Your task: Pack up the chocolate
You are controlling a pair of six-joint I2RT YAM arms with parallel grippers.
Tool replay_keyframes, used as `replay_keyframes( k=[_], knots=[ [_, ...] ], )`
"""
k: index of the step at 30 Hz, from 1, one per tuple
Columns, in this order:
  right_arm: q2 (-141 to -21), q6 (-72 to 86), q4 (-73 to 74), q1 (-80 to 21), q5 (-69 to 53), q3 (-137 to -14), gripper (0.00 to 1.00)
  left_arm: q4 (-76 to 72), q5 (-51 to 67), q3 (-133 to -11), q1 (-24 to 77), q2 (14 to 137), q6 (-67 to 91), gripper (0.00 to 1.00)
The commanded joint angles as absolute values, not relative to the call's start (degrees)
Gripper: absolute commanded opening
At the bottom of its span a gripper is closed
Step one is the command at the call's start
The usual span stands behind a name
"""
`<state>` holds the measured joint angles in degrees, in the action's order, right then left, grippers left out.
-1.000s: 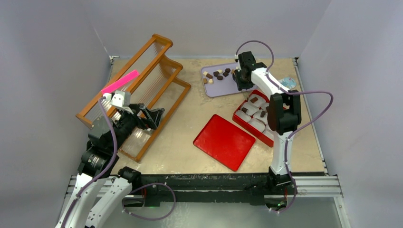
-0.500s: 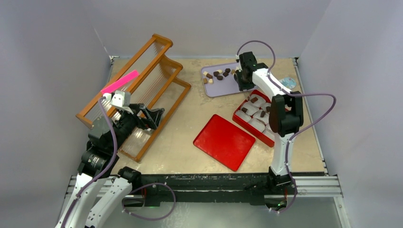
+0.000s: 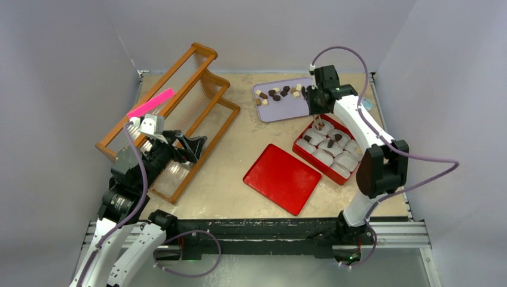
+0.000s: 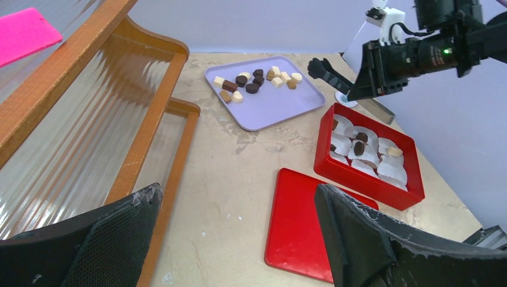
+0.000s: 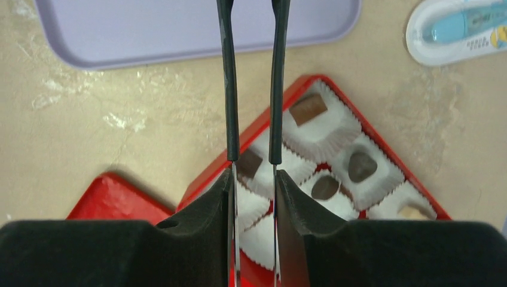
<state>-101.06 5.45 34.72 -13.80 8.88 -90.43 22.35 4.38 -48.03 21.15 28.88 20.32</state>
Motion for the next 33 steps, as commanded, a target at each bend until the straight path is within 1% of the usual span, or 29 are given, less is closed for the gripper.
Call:
replay_keyframes(
  k=[1,11,19,30,33],
  knots=[
    [-94.41,9.86,36.98,-13.77,9.02,-85.37,0.26,21.82,4.31,-48.25,21.53,29.01,19.34,0.97],
    [-82.81,23.22,46.54,-13.77,13.22,-77.16,0.26,21.69,4.82,-48.21,21.53,29.19,19.34,0.97],
    [-75.78,28.66,53.63,-13.72,17.50,-73.82,0.26,21.63,5.21,-48.17,21.51,29.11,19.47,0.97],
    [-72.93,33.00,59.45,-12.40,17.24,-68.43,0.26,21.71,4.94,-48.30,21.93,28.37,19.51,0.98],
    [-71.98,33.66,59.48,-11.32,15.52,-66.76,0.26,21.80,4.93,-48.30,22.03,28.37,19.51,0.98]
  ],
)
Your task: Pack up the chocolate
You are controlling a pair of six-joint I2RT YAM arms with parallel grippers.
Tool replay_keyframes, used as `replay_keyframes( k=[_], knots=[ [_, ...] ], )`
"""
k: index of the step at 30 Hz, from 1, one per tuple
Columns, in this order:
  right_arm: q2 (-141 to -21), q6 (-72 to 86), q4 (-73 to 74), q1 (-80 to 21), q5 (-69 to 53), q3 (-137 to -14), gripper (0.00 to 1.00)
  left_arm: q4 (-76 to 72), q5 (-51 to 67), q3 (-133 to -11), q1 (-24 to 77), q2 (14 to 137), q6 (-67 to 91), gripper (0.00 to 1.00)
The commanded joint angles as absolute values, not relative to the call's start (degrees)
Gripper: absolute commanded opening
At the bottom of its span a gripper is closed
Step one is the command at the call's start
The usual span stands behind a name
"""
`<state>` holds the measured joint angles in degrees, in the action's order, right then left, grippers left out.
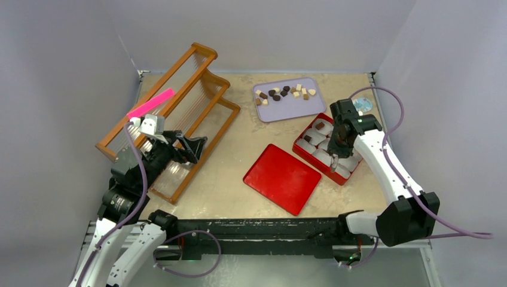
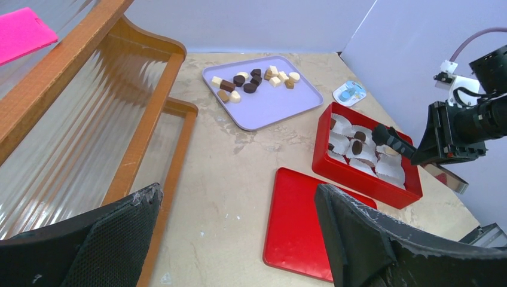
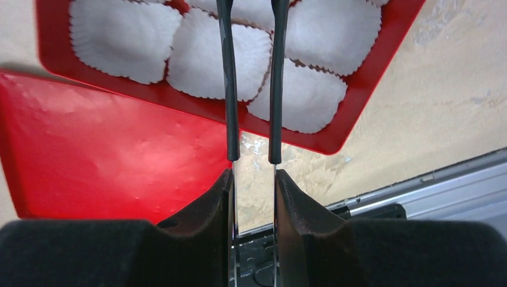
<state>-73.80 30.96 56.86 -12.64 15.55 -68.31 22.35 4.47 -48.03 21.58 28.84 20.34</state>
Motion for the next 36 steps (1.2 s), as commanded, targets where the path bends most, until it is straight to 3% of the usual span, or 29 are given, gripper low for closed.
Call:
replay_keyframes(
  k=[1,23,36],
  knots=[
    [-71.78,33.80,59.45,-10.80,14.87,-66.26,0.26,21.84,5.00,-48.31,22.06,28.23,19.51,0.97],
    [-71.56,35.67,57.52,-5.98,16.58,-59.00,0.29,21.71,4.79,-48.25,22.15,28.32,19.51,0.97],
    [-71.46,36.83,57.89,-5.73,17.84,-59.13,0.44,21.76,4.69,-48.30,22.15,28.30,19.51,0.98]
  ],
)
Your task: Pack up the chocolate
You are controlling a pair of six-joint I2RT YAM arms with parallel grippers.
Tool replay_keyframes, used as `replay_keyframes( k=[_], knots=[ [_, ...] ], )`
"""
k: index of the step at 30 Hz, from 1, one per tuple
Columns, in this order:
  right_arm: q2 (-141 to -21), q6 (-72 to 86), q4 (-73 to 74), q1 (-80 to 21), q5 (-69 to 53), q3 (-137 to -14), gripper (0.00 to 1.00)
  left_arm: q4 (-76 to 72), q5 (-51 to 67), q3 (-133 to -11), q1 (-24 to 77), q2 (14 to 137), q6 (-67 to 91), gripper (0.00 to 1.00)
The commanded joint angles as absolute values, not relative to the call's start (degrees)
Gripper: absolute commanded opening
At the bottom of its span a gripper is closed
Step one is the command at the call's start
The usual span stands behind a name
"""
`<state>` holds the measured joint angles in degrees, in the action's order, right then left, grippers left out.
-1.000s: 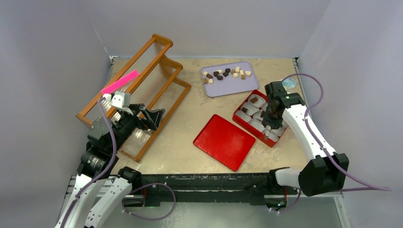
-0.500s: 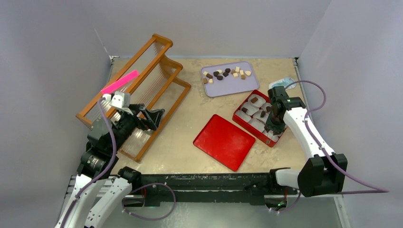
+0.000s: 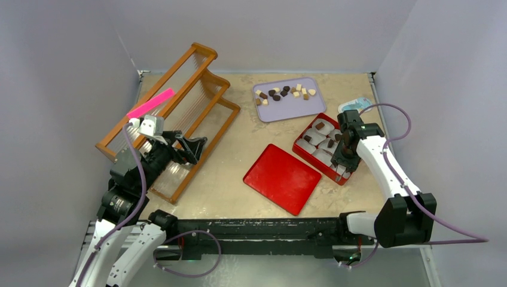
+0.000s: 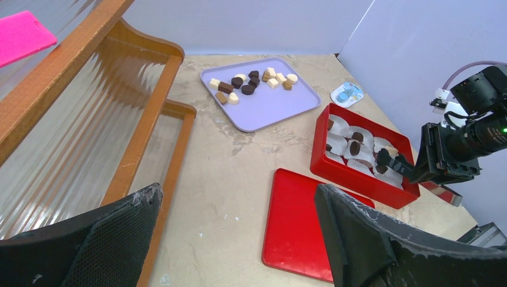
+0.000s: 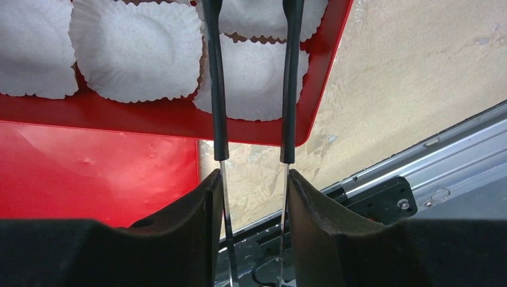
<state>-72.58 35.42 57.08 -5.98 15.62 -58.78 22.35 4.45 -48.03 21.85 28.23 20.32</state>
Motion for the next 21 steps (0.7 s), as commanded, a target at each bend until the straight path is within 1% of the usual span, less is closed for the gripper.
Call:
replay_keyframes(
  k=[1,7,15,21],
  knots=[
    [-71.33,36.83,58.07,-5.72,17.98,-59.31,0.44,21.73,4.68,-48.33,22.15,28.36,19.51,0.98],
    [-70.10,36.36,58.71,-5.73,18.40,-61.48,0.42,21.71,4.67,-48.32,22.15,28.21,19.51,0.97],
    [-70.38,35.28,57.55,-5.71,14.77,-66.68,0.39,21.73,4.65,-48.30,22.15,28.28,19.43,0.97],
    [-71.59,29.94,52.28,-5.72,13.49,-72.93,0.39,21.72,4.59,-48.26,22.15,28.17,19.42,0.97]
  ],
)
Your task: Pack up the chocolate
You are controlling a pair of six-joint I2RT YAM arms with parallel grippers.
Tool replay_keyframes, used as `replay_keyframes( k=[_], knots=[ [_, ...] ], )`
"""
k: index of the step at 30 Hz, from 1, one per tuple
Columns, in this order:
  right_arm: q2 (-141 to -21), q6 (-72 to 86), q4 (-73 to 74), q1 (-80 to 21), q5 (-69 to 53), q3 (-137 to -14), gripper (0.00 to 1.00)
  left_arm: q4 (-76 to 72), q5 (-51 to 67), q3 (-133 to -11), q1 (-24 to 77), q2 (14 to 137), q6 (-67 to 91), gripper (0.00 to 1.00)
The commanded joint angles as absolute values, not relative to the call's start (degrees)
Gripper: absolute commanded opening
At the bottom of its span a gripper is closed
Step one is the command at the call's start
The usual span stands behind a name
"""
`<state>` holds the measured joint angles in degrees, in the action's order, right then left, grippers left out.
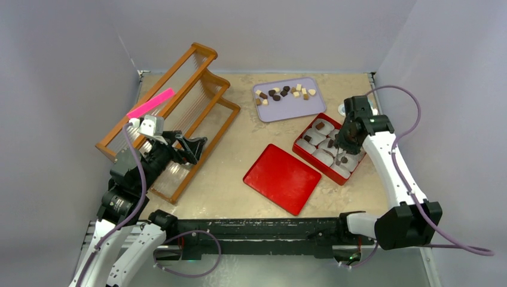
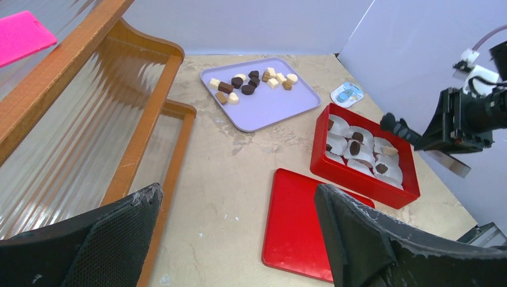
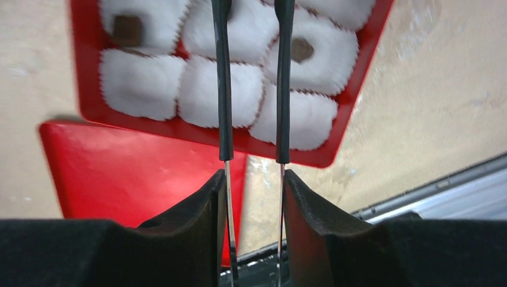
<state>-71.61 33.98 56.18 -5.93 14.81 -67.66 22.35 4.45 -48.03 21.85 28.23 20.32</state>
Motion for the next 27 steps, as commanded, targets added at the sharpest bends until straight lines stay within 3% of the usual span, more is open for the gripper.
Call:
replay_keyframes(
  k=[1,7,15,27],
  knots=[
    [-71.75,28.44,51.06,-5.71,12.19,-73.81,0.39,21.70,4.63,-48.33,22.15,28.08,19.42,0.98],
    [-73.87,18.90,41.50,-5.85,3.08,-76.63,0.40,21.63,5.01,-48.27,22.15,28.24,19.49,0.97],
    [-83.30,10.01,33.47,-6.29,4.26,-81.27,0.42,21.67,4.83,-48.21,22.15,28.45,19.43,0.97],
    [-104.15,3.61,38.58,-6.28,6.35,-97.56,0.42,21.70,4.71,-48.28,22.15,28.67,19.42,0.97]
  ],
)
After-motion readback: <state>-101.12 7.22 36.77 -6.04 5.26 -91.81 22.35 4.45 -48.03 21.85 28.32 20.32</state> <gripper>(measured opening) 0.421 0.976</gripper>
